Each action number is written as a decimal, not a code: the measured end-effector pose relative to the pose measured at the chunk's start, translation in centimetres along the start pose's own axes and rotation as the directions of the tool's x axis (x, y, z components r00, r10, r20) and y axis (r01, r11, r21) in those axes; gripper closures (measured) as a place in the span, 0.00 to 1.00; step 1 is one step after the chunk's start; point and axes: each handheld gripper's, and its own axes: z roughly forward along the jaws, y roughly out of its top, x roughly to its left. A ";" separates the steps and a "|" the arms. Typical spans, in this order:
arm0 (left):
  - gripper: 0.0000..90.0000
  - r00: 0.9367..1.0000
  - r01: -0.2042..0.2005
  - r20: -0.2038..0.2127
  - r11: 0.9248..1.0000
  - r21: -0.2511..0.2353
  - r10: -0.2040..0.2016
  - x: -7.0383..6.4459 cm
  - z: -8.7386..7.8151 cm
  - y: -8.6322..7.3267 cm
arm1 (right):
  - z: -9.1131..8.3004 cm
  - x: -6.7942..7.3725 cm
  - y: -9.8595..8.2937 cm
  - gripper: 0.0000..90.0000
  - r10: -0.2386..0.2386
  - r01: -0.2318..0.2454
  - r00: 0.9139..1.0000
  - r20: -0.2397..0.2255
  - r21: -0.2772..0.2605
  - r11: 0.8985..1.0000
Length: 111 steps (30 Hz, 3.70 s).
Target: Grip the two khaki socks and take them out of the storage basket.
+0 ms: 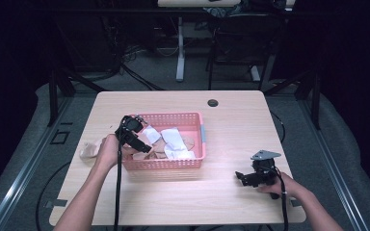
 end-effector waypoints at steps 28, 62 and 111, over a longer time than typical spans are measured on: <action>0.93 0.997 0.056 -0.054 0.987 0.148 -0.049 0.7 2.8 -0.8 | 0.0 0.0 0.0 0.00 0.003 -0.003 1.000 0.000 -0.003 1.000; 0.97 0.989 -0.012 -0.147 0.998 -0.055 0.004 0.8 -6.9 1.1 | 0.0 0.0 0.0 0.00 0.001 -0.001 1.000 0.000 0.003 1.000; 0.97 0.941 0.176 -0.265 0.972 -0.155 -0.212 7.1 -14.5 -6.6 | 0.0 0.1 0.0 0.00 0.005 -0.005 1.000 0.008 -0.002 1.000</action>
